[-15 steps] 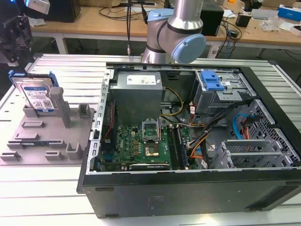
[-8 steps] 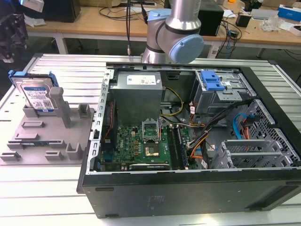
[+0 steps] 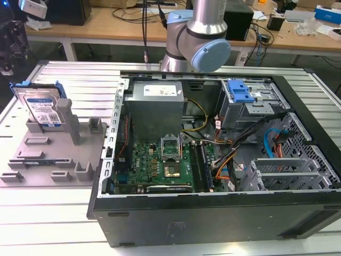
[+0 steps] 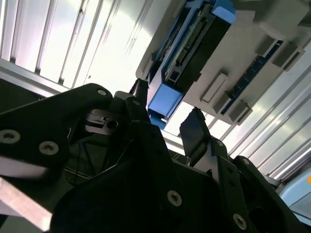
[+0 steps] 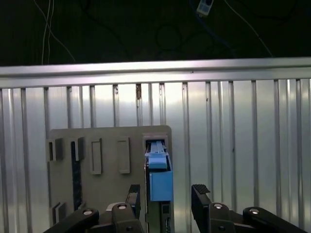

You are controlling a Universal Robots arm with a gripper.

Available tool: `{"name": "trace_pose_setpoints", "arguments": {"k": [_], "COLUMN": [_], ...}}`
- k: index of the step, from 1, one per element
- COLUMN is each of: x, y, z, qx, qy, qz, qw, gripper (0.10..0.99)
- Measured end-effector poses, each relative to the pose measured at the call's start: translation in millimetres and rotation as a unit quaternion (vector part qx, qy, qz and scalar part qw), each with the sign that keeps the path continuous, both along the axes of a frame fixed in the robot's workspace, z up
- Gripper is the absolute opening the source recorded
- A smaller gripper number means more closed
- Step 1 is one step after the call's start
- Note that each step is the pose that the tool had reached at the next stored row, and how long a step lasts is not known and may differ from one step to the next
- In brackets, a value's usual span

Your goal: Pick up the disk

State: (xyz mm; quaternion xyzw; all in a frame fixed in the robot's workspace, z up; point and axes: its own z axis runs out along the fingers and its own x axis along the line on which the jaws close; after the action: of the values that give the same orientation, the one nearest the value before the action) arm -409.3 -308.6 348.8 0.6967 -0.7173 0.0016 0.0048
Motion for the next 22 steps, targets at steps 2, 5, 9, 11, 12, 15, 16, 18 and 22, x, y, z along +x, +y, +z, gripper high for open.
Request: {"name": "trace_pose_setpoints", "arguments": {"k": [2,5,9,11,12,15,16,18,22], "x": [-0.4,-0.6,-0.8,-1.1,-1.3,-1.9,-2.1,-2.7,-3.3], "y": [-0.3,-1.0,-1.8,-2.1,-2.1,-2.1,-2.1,-2.1,-2.1], "z": [-1.4,-5.0,-9.1,-11.9,-13.0,-17.6,-19.0,-21.1,-25.0], "qx": [-0.0015,-0.0045,-0.0061,-0.0063,-0.0063,-0.0063,-0.0063,-0.0063,-0.0063], "qy": [0.0001,0.0002,0.0002,0.0002,0.0002,0.0002,0.0001,0.0002,0.0002], "qz": [0.005,0.013,0.017,0.019,0.019,0.021,0.021,0.022,0.022], "qw": [1.0000,0.9999,0.9998,0.9998,0.9998,0.9998,0.9998,0.9997,0.9997], "gripper": [0.541,0.541,0.541,0.541,0.541,0.541,0.541,0.541,0.541]}}
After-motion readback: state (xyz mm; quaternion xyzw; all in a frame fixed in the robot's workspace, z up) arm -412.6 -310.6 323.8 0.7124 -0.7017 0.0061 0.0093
